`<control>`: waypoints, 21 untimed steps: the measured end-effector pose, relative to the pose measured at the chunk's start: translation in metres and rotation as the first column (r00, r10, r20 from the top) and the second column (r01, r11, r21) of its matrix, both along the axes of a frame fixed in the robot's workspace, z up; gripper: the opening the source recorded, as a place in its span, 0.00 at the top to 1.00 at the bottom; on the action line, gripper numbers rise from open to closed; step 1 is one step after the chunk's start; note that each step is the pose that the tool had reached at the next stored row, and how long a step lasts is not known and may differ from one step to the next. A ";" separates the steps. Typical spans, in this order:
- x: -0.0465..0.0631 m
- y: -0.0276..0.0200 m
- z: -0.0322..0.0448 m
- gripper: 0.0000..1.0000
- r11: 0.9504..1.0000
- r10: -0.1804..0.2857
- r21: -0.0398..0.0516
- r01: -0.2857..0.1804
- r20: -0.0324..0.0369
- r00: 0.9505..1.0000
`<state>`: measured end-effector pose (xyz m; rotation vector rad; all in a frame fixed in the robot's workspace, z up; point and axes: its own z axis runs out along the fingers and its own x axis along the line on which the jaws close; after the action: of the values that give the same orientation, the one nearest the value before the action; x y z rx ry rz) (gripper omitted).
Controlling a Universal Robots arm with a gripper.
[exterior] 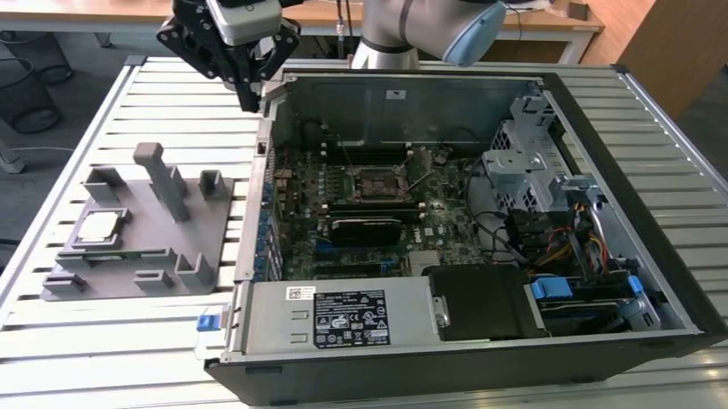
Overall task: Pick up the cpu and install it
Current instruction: 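Reach for the cpu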
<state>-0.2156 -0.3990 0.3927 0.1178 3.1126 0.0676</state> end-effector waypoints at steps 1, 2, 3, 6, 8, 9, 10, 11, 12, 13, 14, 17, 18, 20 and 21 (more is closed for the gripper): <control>-0.003 0.0000 -0.0001 0.89 1.000 0.000 0.000 0.000 0.000 1.000; -0.006 0.0000 -0.0001 0.89 1.000 0.000 0.000 0.000 0.000 1.000; -0.008 0.0001 -0.0001 0.89 1.000 0.000 0.000 0.000 0.000 1.000; -0.015 0.0001 -0.0002 0.89 1.000 0.000 0.000 0.000 0.000 1.000; -0.019 0.0001 -0.0002 0.89 1.000 0.000 0.000 0.000 0.000 1.000; -0.021 0.0001 -0.0002 0.89 1.000 0.000 0.000 0.000 0.000 1.000; -0.023 0.0001 -0.0003 0.89 1.000 0.000 0.000 0.000 0.000 1.000; -0.025 0.0001 -0.0003 0.89 1.000 0.000 0.000 0.000 0.000 1.000; -0.027 0.0001 -0.0003 0.89 1.000 0.000 0.000 0.000 0.000 1.000; -0.028 0.0001 -0.0003 0.89 1.000 0.000 0.000 0.000 0.000 1.000; -0.030 0.0001 -0.0004 0.89 1.000 0.000 0.000 0.000 0.000 1.000; -0.034 0.0001 -0.0004 0.89 1.000 0.000 0.000 0.000 0.000 1.000; -0.036 0.0001 -0.0005 0.89 1.000 0.000 0.000 0.000 0.000 1.000; -0.038 0.0001 -0.0005 0.89 1.000 0.000 0.000 0.000 0.000 1.000; -0.040 0.0001 -0.0005 0.89 1.000 0.000 0.000 0.000 0.000 1.000</control>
<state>-0.2554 -0.3988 0.3922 0.1179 3.1125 0.0676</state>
